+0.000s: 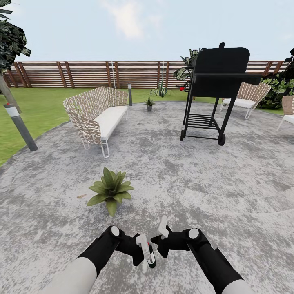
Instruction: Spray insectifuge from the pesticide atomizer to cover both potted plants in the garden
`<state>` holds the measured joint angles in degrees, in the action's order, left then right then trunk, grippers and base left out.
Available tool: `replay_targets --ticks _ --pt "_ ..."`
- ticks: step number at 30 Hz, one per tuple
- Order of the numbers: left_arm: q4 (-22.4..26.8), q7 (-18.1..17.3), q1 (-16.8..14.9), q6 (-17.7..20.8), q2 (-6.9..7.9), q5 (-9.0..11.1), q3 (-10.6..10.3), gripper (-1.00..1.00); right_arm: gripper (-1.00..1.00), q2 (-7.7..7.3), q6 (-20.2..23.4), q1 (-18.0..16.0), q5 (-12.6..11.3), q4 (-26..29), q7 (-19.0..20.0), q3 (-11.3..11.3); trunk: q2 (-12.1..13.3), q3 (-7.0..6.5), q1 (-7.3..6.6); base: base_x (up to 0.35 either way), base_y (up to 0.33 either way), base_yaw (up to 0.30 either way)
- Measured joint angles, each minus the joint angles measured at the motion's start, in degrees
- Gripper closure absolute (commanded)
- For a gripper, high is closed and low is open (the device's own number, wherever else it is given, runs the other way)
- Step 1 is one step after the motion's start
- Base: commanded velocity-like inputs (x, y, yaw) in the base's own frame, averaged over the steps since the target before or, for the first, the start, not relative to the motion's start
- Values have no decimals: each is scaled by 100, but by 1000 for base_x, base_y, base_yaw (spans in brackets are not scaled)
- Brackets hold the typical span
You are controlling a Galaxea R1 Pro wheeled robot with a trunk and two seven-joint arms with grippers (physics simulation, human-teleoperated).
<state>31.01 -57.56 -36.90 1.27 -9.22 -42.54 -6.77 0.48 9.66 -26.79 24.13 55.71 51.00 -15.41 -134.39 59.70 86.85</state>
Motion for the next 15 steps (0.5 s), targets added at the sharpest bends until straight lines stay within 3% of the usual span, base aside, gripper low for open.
replay_targets --ticks 15 --pt "9 -6 -5 1 -34 12 -9 100 100 -1 0 0 8 -8 0 0 0 0 0 0 0 0"
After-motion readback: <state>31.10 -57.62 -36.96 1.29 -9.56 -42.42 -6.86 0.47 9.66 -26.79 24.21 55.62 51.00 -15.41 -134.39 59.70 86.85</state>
